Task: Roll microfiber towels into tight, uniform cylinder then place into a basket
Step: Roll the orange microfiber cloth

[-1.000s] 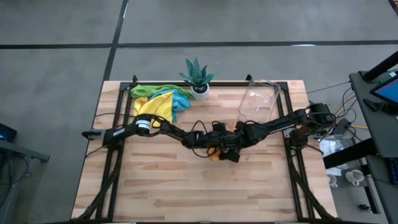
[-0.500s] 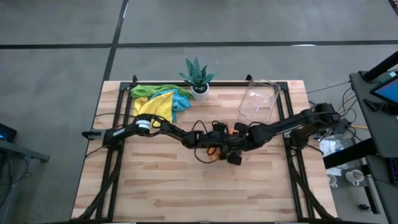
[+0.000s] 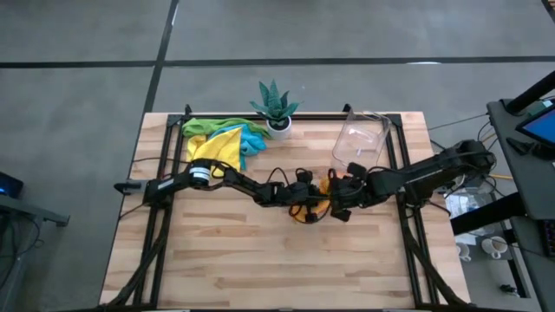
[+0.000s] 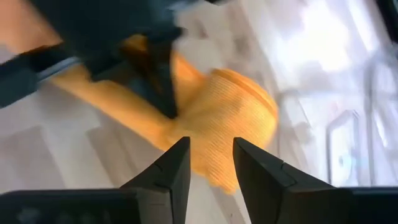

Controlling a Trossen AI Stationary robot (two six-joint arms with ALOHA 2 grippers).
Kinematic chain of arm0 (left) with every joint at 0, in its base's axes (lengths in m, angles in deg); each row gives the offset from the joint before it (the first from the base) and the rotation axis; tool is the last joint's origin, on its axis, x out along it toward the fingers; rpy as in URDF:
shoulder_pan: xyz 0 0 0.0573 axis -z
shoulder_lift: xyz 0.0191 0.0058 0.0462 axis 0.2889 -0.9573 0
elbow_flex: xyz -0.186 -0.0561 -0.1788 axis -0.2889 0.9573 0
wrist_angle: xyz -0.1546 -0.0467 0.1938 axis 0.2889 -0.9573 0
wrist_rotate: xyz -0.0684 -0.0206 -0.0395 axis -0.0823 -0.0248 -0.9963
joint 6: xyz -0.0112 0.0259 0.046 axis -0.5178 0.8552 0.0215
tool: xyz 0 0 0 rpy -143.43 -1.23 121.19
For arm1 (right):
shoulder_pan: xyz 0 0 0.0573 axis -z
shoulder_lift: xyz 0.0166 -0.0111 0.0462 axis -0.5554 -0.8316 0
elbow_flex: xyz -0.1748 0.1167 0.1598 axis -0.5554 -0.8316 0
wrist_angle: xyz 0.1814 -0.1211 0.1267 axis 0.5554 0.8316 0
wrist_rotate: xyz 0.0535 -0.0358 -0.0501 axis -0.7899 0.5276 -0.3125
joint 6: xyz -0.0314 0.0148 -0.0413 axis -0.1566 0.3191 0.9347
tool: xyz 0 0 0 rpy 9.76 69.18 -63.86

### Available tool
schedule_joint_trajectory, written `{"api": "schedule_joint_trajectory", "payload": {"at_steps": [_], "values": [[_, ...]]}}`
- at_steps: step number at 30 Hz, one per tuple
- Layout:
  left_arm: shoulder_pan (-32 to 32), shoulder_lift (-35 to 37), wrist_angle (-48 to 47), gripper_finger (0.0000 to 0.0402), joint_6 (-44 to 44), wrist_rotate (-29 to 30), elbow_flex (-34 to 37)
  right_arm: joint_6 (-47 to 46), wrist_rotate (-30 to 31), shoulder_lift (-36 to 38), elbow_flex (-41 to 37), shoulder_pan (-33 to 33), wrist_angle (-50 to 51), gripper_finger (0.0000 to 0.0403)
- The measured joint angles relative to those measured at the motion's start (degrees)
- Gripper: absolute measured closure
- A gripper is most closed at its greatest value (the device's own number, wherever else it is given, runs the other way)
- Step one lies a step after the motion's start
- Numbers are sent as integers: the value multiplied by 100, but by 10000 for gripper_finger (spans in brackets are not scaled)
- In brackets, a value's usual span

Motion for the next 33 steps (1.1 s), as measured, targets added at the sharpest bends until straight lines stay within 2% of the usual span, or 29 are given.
{"api": "schedule_joint_trajectory", "payload": {"at_steps": [4,8,12,16,22,28,33], "values": [[2,0,2,402,0,7,0,-994,122,398,-418,31,-25,291],[0,0,2,402,0,6,0,-1983,127,841,-883,39,-66,276],[0,0,2,402,-2,5,0,-2559,116,1261,-1411,39,-681,255],[2,0,4,402,0,5,0,-2831,95,1524,-1858,101,-1428,226],[1,0,4,402,0,3,0,-3185,136,1530,-2217,464,-1775,193],[0,-2,4,402,-2,3,0,-3042,187,1380,-2415,722,-2577,182],[0,-2,4,402,-2,1,0,-3038,177,1353,-2404,775,-2617,182]]}}
